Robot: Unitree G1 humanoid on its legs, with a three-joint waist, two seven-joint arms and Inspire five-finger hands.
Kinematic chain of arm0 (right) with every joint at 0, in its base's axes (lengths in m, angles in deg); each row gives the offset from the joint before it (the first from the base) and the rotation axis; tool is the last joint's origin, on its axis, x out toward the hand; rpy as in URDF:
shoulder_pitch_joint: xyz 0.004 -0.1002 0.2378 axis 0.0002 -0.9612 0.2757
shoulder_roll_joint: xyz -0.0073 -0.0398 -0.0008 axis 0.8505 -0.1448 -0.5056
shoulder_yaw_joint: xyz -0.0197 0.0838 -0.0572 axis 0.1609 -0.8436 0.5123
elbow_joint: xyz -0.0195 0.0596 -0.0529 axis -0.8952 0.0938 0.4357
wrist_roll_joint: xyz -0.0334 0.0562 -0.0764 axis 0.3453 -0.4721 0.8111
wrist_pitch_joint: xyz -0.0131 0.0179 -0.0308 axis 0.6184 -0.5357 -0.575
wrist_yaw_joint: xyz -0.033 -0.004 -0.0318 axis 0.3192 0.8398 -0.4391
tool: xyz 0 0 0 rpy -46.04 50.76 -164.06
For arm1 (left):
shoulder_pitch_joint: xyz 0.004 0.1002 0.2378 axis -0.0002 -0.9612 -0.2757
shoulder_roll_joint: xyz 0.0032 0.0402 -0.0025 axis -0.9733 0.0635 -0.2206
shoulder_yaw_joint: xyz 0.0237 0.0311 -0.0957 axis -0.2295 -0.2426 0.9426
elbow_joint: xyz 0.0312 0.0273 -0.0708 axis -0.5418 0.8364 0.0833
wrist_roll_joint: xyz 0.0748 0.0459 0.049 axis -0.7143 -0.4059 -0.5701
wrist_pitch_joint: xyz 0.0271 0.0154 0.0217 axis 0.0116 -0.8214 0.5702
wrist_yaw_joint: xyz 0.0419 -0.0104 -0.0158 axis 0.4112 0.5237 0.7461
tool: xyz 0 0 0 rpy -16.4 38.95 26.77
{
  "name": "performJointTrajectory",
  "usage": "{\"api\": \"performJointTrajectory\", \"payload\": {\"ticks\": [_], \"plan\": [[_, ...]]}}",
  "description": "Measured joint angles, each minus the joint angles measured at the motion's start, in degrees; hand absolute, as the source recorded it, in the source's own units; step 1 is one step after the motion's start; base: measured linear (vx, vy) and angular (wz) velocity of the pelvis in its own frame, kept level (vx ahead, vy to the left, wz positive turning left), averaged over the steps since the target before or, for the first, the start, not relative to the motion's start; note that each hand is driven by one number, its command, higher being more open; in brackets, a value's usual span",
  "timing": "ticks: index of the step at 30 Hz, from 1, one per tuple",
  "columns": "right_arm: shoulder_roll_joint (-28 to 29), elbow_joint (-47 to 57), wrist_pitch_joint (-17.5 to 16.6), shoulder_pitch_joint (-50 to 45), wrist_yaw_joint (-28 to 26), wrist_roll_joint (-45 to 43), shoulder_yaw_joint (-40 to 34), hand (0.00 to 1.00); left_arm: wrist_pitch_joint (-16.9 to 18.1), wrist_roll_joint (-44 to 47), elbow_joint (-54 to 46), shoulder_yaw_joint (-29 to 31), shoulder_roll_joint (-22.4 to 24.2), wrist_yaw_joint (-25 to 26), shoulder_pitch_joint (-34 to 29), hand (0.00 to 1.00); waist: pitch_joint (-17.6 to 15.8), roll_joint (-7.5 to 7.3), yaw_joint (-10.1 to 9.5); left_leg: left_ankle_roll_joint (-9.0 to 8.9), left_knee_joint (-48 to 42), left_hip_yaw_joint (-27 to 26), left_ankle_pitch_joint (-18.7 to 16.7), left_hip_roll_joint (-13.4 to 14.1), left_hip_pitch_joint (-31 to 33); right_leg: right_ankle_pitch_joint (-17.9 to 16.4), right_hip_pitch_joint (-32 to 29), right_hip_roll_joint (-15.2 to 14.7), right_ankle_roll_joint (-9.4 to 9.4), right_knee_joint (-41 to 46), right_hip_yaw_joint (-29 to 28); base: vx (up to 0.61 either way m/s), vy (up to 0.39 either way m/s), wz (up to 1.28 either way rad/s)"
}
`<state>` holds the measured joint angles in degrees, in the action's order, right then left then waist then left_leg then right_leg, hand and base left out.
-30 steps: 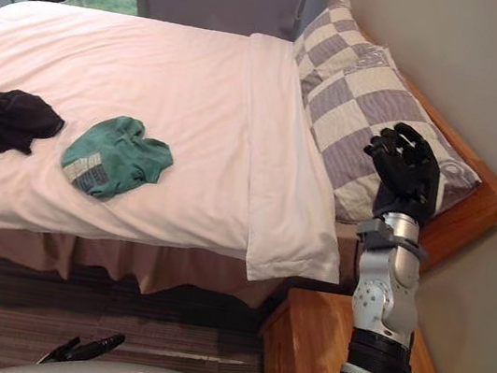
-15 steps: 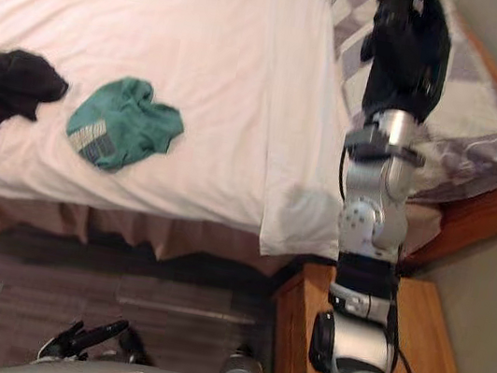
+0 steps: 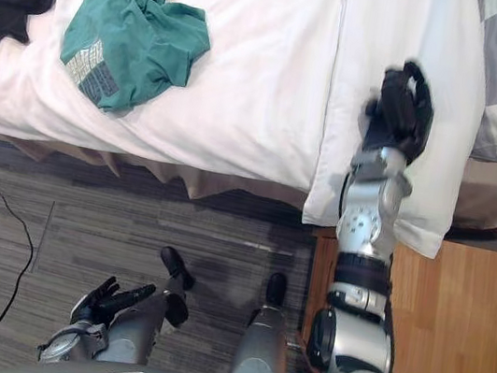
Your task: Tidy up the quilt and then pick up the clothes from the bed and put them into the laundry hamper
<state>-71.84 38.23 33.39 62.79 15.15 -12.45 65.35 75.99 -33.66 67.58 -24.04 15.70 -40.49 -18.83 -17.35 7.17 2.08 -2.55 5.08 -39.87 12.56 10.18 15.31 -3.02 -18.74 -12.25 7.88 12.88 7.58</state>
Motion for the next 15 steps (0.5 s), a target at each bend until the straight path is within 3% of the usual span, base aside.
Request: {"api": "performJointTrajectory", "payload": {"ticks": [3,7,12,15], "plan": [[3.0,1.7,-3.0,-5.7,-3.1,-1.0,-3.4,0.00,0.0,0.0,0.6,0.3,0.0,0.1,0.8,1.00,-0.1,-0.20,0.10,-0.21,0.0,-0.3,-0.2,0.2,-1.8,-0.1,1.7,0.1,0.03,0.0,0.3,0.08,-0.003,-0.05],[9.0,-0.6,-5.5,-13.4,-4.9,-4.5,-8.8,0.00,0.1,0.0,1.0,2.7,0.2,0.1,2.4,1.00,0.0,-2.21,0.05,-1.82,0.1,-0.4,-2.2,0.3,-4.6,-1.8,5.0,0.0,0.08,0.0,1.6,0.04,-0.006,0.07],[17.9,-15.5,-3.0,-28.8,-5.2,-4.9,-15.1,0.00,-0.4,-0.6,2.5,6.5,0.0,0.7,4.0,1.00,2.0,-6.97,0.34,-1.29,0.2,0.3,-3.4,-0.3,-10.4,-3.0,12.5,-0.7,0.27,-1.7,3.6,0.08,-0.001,0.11],[19.4,-27.6,1.2,-35.8,-4.3,-4.1,-16.4,0.00,-1.3,-1.3,3.1,6.2,0.2,0.5,4.2,1.00,3.5,-7.94,1.07,-1.21,0.2,2.0,-4.1,-1.5,-13.3,-3.4,17.2,-1.8,0.69,-2.5,6.3,0.14,0.020,0.26]]}}
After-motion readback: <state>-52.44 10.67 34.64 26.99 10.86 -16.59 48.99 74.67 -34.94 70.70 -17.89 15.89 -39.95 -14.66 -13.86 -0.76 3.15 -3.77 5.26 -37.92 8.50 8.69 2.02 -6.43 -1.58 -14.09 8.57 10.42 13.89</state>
